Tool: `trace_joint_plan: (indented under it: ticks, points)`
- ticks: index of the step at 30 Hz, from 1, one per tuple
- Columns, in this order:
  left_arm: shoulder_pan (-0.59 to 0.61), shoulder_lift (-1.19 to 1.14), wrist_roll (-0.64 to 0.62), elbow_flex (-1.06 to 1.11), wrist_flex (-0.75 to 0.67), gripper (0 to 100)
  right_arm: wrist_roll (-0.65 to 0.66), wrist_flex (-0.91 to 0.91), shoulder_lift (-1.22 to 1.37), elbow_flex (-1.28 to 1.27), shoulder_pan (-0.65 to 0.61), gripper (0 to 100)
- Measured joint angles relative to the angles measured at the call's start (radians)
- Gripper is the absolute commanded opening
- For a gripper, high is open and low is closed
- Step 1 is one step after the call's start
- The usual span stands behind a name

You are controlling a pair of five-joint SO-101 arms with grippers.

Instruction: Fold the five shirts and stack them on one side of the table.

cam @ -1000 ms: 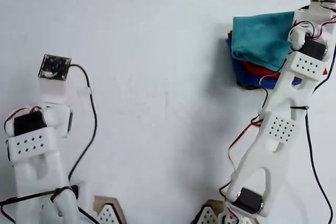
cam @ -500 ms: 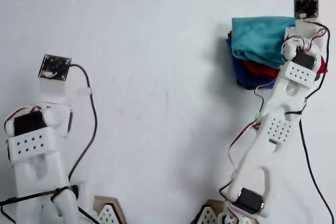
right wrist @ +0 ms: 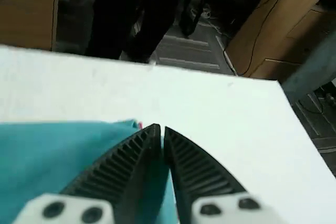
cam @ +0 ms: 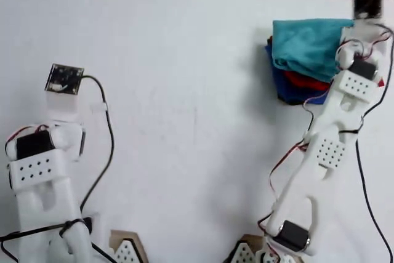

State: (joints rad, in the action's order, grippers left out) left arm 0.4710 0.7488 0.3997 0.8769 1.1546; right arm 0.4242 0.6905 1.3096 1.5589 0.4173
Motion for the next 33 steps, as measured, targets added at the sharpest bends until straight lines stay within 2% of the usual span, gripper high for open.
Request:
trace_joint_plan:
  ticks: [5,8,11,21,33]
  points:
    - [0.000,0.000,0.000,0.000,0.000,3,-0.095,0.138,-0.167,0.000,0.011,2.2]
    - [0.000,0.000,0.000,0.000,0.000,3,-0.100,0.273,-0.245,0.000,0.009,8.0]
    - [0.000,0.000,0.000,0.000,0.000,3,-0.100,0.446,-0.299,0.000,0.009,14.6]
    - [0.000,0.000,0.000,0.000,0.000,3,-0.100,1.034,-0.393,-0.009,0.009,14.4]
    - [0.002,0.000,0.000,0.000,0.000,3,-0.100,1.056,-0.387,-0.147,0.071,14.4]
